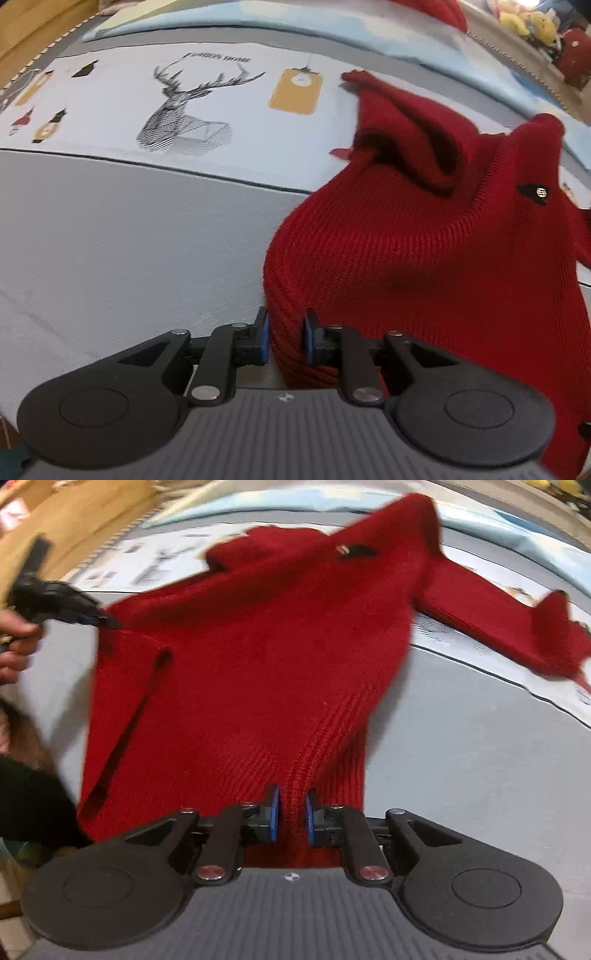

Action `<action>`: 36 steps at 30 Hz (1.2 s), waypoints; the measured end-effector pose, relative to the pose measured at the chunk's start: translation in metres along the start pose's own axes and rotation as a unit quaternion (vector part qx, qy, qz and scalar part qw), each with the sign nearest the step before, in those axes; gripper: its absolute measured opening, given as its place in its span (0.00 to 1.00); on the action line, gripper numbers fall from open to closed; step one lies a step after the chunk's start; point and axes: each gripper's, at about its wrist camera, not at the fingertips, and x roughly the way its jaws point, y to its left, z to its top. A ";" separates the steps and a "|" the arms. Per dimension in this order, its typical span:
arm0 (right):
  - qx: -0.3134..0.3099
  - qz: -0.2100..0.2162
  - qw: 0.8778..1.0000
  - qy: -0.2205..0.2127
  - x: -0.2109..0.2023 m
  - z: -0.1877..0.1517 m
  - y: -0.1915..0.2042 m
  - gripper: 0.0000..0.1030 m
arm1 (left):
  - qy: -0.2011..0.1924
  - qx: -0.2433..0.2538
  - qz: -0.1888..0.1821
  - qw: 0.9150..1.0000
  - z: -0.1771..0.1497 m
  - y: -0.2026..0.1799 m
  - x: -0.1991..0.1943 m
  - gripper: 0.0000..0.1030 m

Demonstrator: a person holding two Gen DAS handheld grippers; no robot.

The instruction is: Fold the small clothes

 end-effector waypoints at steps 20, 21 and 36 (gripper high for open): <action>0.434 -0.120 0.852 -0.267 0.004 0.077 -0.153 0.31 | -0.141 0.085 -0.084 0.983 0.034 -0.145 -0.008 0.37; 0.457 -0.120 0.840 -0.265 0.011 0.076 -0.165 0.31 | -0.131 0.081 -0.091 0.984 0.036 -0.149 -0.003 0.37; 0.519 -0.168 0.807 -0.227 0.089 0.081 -0.241 0.11 | -0.106 0.077 -0.093 0.987 0.059 -0.143 0.025 0.37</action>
